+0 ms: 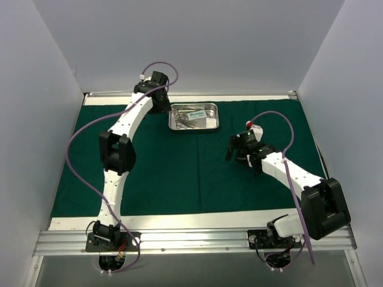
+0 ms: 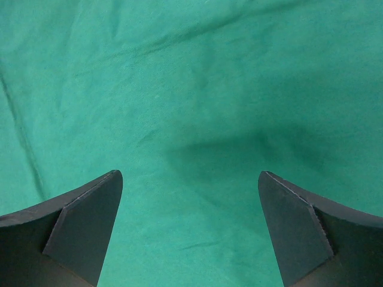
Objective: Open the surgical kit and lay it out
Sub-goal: Smooth out the surgical kit at the center of the board.
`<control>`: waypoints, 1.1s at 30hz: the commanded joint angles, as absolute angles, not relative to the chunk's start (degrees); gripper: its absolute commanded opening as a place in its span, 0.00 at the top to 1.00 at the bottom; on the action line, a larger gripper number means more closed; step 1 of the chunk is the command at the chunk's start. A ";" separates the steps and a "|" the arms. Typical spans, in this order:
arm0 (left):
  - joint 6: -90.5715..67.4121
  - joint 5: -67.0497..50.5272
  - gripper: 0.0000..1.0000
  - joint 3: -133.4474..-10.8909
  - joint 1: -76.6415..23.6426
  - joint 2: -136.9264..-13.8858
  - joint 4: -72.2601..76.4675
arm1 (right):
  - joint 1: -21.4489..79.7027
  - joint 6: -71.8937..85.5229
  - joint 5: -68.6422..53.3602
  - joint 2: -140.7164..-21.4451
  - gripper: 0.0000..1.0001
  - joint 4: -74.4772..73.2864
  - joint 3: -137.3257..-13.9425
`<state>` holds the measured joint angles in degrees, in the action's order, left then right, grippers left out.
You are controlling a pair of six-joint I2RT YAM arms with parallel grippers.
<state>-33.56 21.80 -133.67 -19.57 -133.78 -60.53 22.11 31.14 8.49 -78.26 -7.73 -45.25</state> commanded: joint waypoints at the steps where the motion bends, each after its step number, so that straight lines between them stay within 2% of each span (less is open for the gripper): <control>1: -32.43 21.71 0.05 -142.72 -21.61 -138.14 -63.11 | 23.81 30.59 8.35 -79.80 0.09 -6.95 -46.85; 6: -31.03 20.83 0.21 -143.44 -23.20 -140.97 -55.84 | 26.19 30.85 8.26 -81.56 0.08 -6.33 -46.67; 9: -30.59 20.92 0.24 -143.26 -23.47 -142.47 -53.27 | 27.07 30.85 8.00 -82.44 0.08 -6.15 -46.85; 10: -30.41 20.83 0.28 -143.44 -23.47 -142.99 -52.91 | 27.42 30.85 8.09 -82.53 0.09 -6.07 -46.85; 17: -28.92 19.16 0.33 -144.14 -23.73 -146.69 -49.76 | 28.04 31.11 8.44 -83.41 0.08 -6.06 -46.41; 33: -28.83 19.86 0.63 -141.24 -23.91 -149.06 -44.03 | 28.83 31.20 7.21 -83.85 0.08 -5.27 -45.09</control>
